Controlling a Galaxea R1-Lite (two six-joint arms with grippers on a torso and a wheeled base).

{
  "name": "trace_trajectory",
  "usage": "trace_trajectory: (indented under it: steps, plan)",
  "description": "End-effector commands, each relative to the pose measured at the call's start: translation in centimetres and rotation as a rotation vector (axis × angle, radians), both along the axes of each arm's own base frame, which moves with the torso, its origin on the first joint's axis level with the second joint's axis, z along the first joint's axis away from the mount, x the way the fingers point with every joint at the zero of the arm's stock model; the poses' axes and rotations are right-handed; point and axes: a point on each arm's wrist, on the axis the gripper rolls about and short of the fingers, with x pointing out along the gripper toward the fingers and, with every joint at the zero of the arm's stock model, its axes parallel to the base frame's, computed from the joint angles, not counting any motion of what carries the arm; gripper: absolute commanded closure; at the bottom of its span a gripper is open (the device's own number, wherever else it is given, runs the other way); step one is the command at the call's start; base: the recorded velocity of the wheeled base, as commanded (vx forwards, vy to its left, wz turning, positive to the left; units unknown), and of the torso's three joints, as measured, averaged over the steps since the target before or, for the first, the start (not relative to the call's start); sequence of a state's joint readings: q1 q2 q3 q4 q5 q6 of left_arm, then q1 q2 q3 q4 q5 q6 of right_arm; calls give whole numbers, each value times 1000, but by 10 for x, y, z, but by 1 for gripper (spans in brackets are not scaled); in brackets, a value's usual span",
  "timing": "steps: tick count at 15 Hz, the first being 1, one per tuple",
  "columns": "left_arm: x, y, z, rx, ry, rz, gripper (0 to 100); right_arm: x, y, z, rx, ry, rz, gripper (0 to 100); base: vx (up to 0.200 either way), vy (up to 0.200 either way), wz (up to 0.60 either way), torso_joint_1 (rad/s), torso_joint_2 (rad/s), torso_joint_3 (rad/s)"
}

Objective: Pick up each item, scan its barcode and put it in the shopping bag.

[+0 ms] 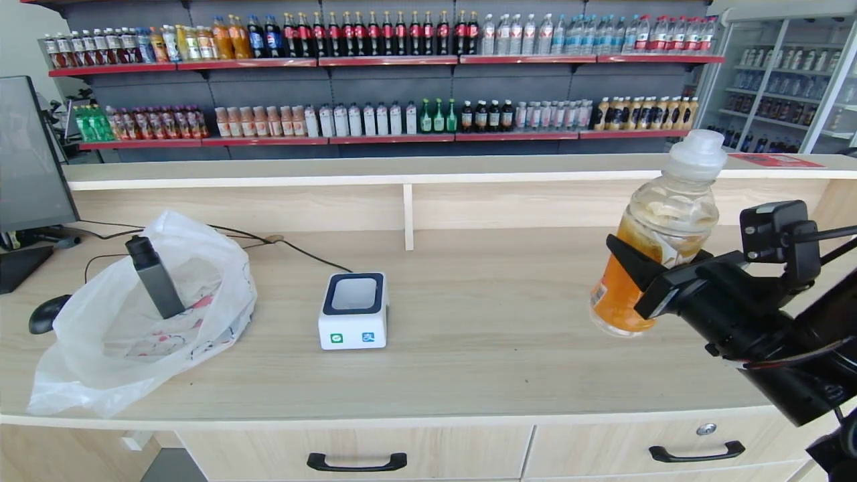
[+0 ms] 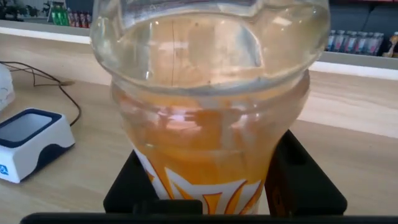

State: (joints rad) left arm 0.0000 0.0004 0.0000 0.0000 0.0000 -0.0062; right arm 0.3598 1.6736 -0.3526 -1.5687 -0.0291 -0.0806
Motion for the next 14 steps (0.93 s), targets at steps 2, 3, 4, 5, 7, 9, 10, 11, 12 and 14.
trace_trajectory:
  steps: [2, 3, 4, 5, 7, 9, 10, 11, 12, 14]
  plan:
    - [0, 0, 0, -3, 1, 0, 100, 7, -6, 6, 14, -27, -32, 100, 0, 200, 0, 7, 5, 2]
    - [0, 0, 0, -3, 0, 0, 100, 8, -6, 7, 15, -30, -32, 100, 0, 200, 0, -12, -2, -7]
    - [0, 0, 0, -1, 0, 0, 100, 11, -4, 6, 15, -30, -30, 100, 0, 200, 0, 2, 7, 2]
    - [0, 0, 0, -1, 0, 0, 100, 17, -2, 8, 35, -33, -26, 100, 0, 200, 0, 12, 7, 2]
    - [0, 0, 0, -1, 0, 0, 100, 19, -1, 8, 41, -33, -21, 100, 0, 200, 0, 2, 2, 2]
    - [0, 0, 0, -3, 0, 0, 100, 20, -1, 6, 44, -27, -21, 100, 0, 200, 0, 5, 2, 2]
    - [0, 0, 0, -3, 0, 0, 100, 21, -1, 6, 45, -27, -21, 100, 0, 200, 0, 2, 2, -2]
    - [0, 0, 0, -5, 0, 0, 100, 21, -1, 7, 46, -28, -21, 100, 0, 200, 0, -7, 2, 2]
    - [0, 0, 0, -5, 0, 2, 100, 20, -1, 7, 46, -26, -20, 100, 0, 200, 0, 2, 2, 2]
    - [0, 0, 0, -6, 0, 2, 100, 17, -2, 7, 47, -28, -20, 100, 0, 200, 0, 0, 2, 2]
